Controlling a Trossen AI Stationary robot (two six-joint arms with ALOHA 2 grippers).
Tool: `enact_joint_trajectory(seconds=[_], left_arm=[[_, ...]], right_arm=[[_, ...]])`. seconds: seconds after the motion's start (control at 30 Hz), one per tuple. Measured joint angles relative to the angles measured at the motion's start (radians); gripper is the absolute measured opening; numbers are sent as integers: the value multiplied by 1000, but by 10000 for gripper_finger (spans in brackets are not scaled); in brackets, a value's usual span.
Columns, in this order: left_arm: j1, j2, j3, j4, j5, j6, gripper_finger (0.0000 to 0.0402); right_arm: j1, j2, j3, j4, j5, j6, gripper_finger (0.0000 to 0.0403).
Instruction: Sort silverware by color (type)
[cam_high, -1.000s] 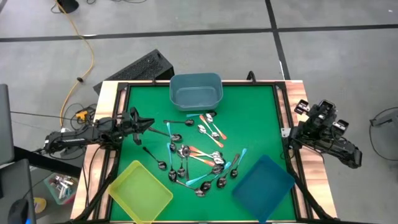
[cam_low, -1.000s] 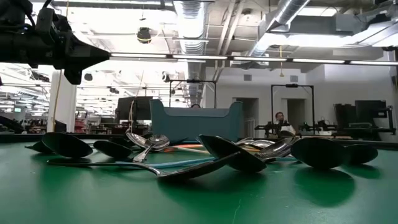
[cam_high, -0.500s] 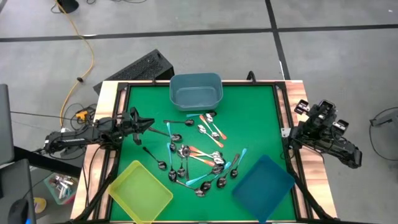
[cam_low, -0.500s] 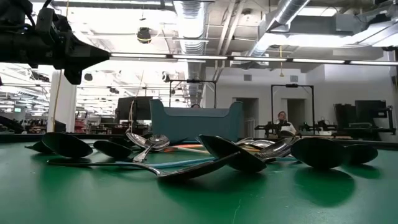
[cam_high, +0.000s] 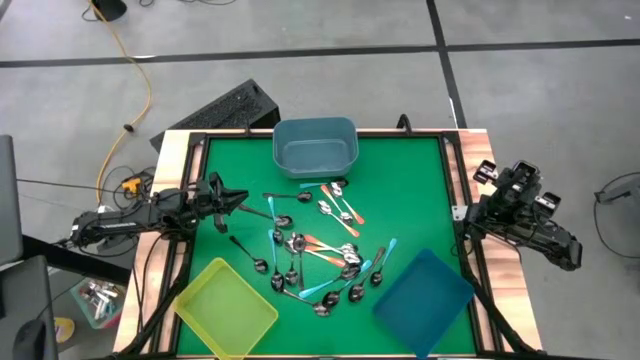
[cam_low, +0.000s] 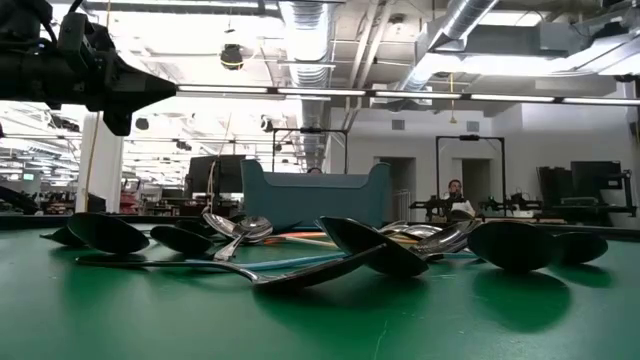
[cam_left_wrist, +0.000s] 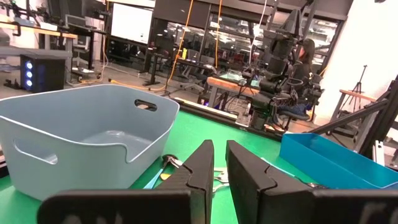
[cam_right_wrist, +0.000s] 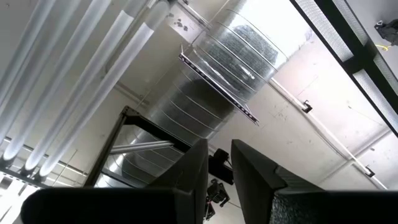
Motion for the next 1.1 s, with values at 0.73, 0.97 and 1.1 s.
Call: enact_joint_trajectory(seconds=[0.73, 0.97, 1.1], left_arm=[[0, 0, 0, -1, 12, -272, 29], [0, 0, 0, 19, -168, -409, 29], [0, 0, 0, 22, -214, -497, 29]], right_arm=[[0, 0, 0, 0, 0, 0, 102], [0, 0, 0, 0, 0, 0, 102], [0, 0, 0, 0, 0, 0, 102]])
